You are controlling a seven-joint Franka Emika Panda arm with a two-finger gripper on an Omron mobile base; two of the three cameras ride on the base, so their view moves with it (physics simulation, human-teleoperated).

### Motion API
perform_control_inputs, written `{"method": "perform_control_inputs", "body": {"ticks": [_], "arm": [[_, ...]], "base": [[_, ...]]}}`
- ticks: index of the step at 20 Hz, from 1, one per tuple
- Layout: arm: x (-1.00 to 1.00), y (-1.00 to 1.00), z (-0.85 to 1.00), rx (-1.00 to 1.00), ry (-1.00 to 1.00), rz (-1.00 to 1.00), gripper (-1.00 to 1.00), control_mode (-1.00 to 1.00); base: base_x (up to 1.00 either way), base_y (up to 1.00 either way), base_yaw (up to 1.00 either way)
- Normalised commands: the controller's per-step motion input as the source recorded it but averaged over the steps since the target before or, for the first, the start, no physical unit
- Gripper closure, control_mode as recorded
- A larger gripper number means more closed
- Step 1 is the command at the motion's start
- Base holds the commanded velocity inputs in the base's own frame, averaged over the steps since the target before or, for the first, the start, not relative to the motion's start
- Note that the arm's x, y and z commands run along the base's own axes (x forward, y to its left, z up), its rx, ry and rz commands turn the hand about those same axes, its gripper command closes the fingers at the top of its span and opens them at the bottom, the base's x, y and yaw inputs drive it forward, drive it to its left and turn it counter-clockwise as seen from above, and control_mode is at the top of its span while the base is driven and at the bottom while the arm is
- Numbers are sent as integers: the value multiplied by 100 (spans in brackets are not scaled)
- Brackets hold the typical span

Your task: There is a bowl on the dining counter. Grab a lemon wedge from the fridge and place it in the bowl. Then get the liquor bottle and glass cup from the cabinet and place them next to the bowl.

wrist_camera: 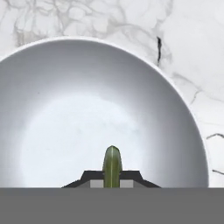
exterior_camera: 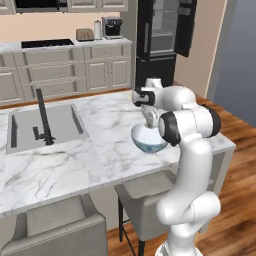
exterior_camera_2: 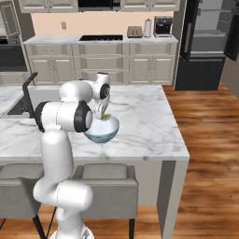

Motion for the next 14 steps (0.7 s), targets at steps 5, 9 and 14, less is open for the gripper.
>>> {"method": "perform_control_inputs", "body": {"ticks": [5,9,14], "arm": [[11,0,-55,0,0,0,100,-100],[16,2,-46,0,0,0,100,-100],[13,0,-26,0,0,0,100,-100]], "base": [[0,0,0],[0,0,0],[0,0,0]]}}
